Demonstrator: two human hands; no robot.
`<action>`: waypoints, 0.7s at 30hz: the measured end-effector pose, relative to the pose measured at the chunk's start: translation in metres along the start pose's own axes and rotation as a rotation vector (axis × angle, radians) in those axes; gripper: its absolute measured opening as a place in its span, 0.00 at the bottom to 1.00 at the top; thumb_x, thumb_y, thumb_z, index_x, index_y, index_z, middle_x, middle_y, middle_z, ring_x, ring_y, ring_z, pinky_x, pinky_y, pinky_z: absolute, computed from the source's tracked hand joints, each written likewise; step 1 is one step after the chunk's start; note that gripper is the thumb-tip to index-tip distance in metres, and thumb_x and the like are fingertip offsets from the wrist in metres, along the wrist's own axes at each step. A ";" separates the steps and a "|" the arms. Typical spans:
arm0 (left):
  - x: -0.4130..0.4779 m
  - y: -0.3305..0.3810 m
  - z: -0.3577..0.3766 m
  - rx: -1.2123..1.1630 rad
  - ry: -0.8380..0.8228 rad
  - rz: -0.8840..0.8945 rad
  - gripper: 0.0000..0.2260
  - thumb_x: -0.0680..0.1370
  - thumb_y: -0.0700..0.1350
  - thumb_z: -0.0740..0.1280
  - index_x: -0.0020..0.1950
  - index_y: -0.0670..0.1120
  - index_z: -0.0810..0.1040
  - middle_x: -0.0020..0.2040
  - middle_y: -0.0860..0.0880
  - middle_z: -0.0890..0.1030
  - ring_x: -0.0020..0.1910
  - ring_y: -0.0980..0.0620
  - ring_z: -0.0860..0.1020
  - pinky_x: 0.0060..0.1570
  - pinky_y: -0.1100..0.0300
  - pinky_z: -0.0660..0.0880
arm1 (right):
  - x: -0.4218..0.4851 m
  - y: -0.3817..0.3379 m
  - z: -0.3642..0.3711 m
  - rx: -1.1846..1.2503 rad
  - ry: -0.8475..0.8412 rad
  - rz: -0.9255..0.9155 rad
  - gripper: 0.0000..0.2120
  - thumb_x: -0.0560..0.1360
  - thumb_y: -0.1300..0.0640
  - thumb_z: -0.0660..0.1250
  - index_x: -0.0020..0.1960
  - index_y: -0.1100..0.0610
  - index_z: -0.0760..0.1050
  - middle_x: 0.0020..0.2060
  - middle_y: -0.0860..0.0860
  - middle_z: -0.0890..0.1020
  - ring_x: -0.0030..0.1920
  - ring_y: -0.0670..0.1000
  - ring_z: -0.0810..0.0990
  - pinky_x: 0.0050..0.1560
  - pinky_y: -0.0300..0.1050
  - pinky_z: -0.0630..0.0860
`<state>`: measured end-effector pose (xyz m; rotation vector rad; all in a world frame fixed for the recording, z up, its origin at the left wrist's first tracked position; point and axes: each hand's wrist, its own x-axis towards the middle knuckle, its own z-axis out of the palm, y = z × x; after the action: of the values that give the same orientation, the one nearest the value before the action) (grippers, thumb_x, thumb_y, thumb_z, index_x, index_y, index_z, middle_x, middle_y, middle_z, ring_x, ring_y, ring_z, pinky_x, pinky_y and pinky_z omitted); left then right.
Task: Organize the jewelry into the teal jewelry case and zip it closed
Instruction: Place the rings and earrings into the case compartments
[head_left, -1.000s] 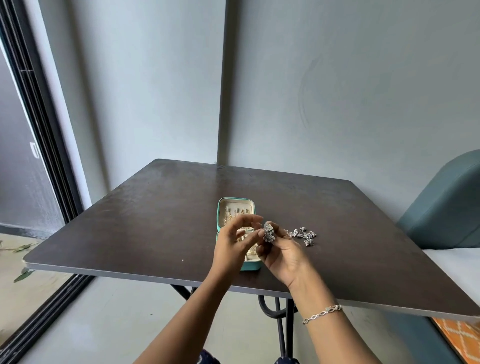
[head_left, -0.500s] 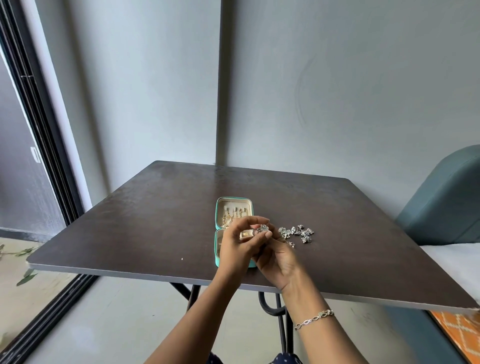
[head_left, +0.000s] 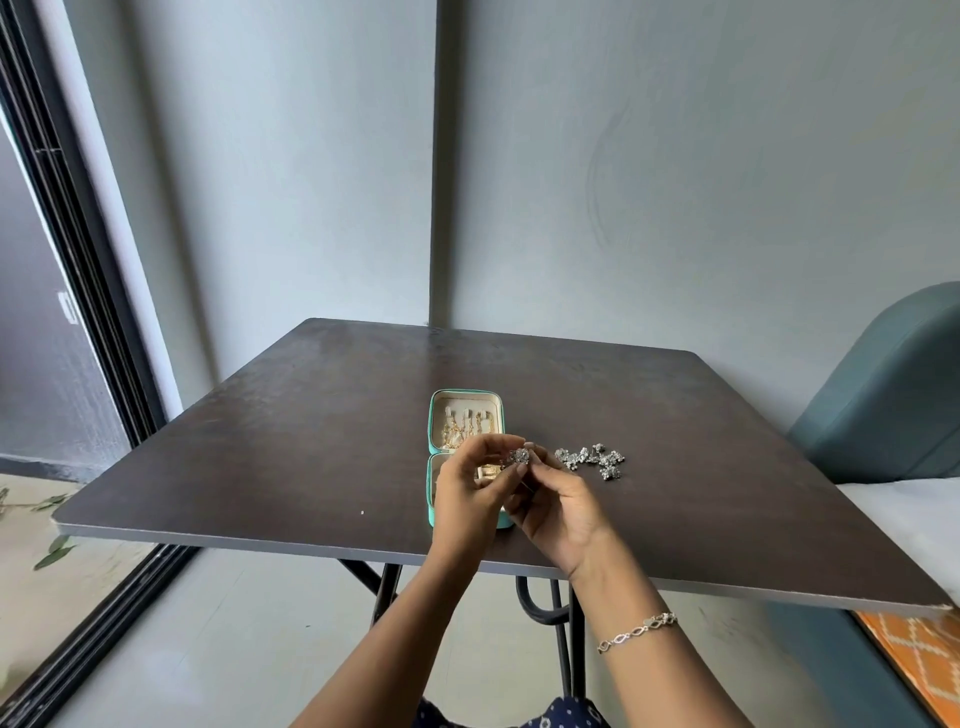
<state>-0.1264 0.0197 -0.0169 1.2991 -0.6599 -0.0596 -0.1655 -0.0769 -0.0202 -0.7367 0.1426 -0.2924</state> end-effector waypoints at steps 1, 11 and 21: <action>0.000 0.000 0.000 0.011 0.014 0.001 0.08 0.71 0.32 0.70 0.46 0.42 0.80 0.42 0.46 0.82 0.43 0.54 0.79 0.43 0.64 0.75 | -0.001 -0.001 0.001 -0.027 0.012 0.008 0.14 0.47 0.60 0.81 0.31 0.55 0.81 0.29 0.52 0.82 0.28 0.47 0.80 0.28 0.35 0.74; -0.002 0.007 0.000 -0.092 0.048 -0.058 0.11 0.70 0.29 0.68 0.42 0.45 0.81 0.37 0.51 0.82 0.40 0.55 0.78 0.42 0.64 0.75 | -0.005 -0.008 0.005 -0.206 0.110 0.005 0.09 0.75 0.67 0.58 0.42 0.58 0.75 0.26 0.50 0.79 0.25 0.46 0.76 0.24 0.34 0.70; 0.001 0.004 -0.006 -0.240 0.041 -0.257 0.11 0.74 0.29 0.64 0.47 0.43 0.80 0.37 0.43 0.78 0.31 0.55 0.78 0.33 0.64 0.76 | 0.007 -0.039 -0.036 -0.425 0.412 -0.252 0.08 0.76 0.65 0.62 0.39 0.58 0.76 0.22 0.46 0.78 0.23 0.41 0.74 0.24 0.31 0.68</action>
<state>-0.1244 0.0256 -0.0132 1.1431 -0.4329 -0.3126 -0.1751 -0.1295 -0.0205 -1.1118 0.5158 -0.6664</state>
